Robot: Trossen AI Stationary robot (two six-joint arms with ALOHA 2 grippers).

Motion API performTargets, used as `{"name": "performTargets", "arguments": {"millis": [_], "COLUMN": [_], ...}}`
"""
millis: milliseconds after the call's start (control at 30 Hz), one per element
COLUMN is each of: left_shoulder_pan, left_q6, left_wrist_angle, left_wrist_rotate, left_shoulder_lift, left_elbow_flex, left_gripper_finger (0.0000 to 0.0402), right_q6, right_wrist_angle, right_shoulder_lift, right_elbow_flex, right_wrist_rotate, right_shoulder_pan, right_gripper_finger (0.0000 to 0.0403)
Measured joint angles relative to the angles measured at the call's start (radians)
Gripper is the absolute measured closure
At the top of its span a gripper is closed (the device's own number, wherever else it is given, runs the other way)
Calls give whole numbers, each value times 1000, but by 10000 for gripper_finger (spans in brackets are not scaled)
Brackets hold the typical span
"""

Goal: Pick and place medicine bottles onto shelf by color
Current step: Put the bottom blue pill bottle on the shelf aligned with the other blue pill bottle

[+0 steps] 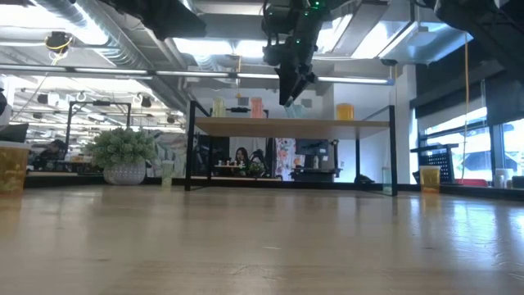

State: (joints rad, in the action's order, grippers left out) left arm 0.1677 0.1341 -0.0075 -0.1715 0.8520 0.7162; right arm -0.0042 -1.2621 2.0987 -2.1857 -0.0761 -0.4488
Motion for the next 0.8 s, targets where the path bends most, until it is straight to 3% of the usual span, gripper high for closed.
{"name": "performTargets", "arguments": {"millis": [400,600,800], "left_shoulder_pan": [0,9,7], "left_q6": [0,-124,-124], "left_wrist_angle": [0,79,73], "left_wrist_rotate": [0,-289,-338], "left_shoulder_lift": [0,-2,-1], "left_elbow_flex": [0,-1,-1], "left_gripper_finger": [260,260,260], "right_q6": [2,26,26], "right_wrist_angle": [0,5,8], "right_shoulder_lift": [1,1,1], "right_elbow_flex": [0,0,0], "right_wrist_rotate": [0,1,1], "right_shoulder_pan": [0,0,0], "right_gripper_finger": [276,276,276]}}
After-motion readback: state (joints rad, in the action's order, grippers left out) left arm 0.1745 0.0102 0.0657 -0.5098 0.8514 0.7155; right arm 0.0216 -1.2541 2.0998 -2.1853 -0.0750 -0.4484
